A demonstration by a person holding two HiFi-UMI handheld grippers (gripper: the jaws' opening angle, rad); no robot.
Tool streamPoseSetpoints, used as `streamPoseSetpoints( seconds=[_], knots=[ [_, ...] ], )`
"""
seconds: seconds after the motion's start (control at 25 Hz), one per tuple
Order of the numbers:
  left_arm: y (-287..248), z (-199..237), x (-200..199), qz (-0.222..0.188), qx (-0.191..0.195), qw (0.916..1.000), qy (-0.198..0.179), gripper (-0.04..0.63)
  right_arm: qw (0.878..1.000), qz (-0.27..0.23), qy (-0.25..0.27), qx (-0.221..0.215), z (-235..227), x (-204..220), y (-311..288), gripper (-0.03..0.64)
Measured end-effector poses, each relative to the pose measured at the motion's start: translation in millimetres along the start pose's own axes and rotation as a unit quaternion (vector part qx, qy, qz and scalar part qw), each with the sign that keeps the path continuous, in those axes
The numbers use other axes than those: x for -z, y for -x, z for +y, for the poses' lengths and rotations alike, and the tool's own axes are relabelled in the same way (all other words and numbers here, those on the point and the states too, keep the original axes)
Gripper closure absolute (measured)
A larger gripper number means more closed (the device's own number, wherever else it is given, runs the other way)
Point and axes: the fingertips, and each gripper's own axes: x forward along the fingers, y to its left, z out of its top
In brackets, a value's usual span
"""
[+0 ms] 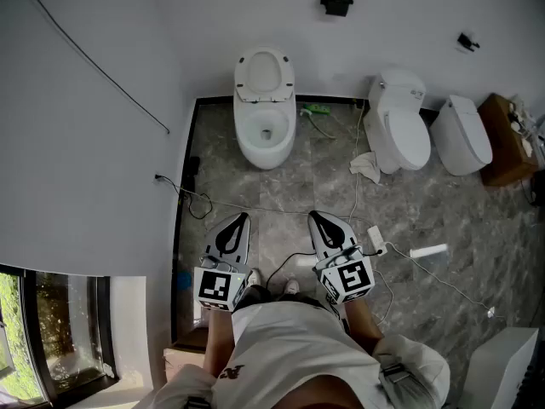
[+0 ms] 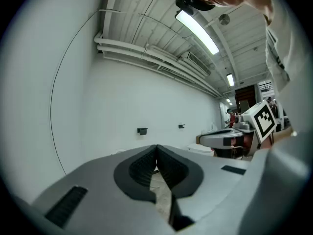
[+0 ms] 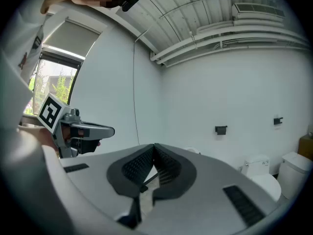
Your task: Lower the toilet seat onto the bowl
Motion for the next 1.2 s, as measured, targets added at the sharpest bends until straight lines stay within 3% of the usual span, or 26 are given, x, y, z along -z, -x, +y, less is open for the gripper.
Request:
streamPoseSetpoints(
  seconds=[0.24, 0.6, 1.2],
  knots=[
    [-3, -40, -3, 0.002, -0.002, 1.0, 0.0, 0.572, 1.0, -0.006, -0.003, -0.01, -17, 2, 29, 0.595],
    [-16, -54, -9, 0.001, -0.008, 0.9999, -0.008, 0.572, 1.0, -0.021, -0.007, -0.014, -36, -3, 36, 0.594],
    [-73, 6, -3, -0.007, -0.011, 0.9999, -0.002, 0.572, 1.0, -0.008, 0.006, -0.014, -61, -3, -42, 0.594]
  ],
)
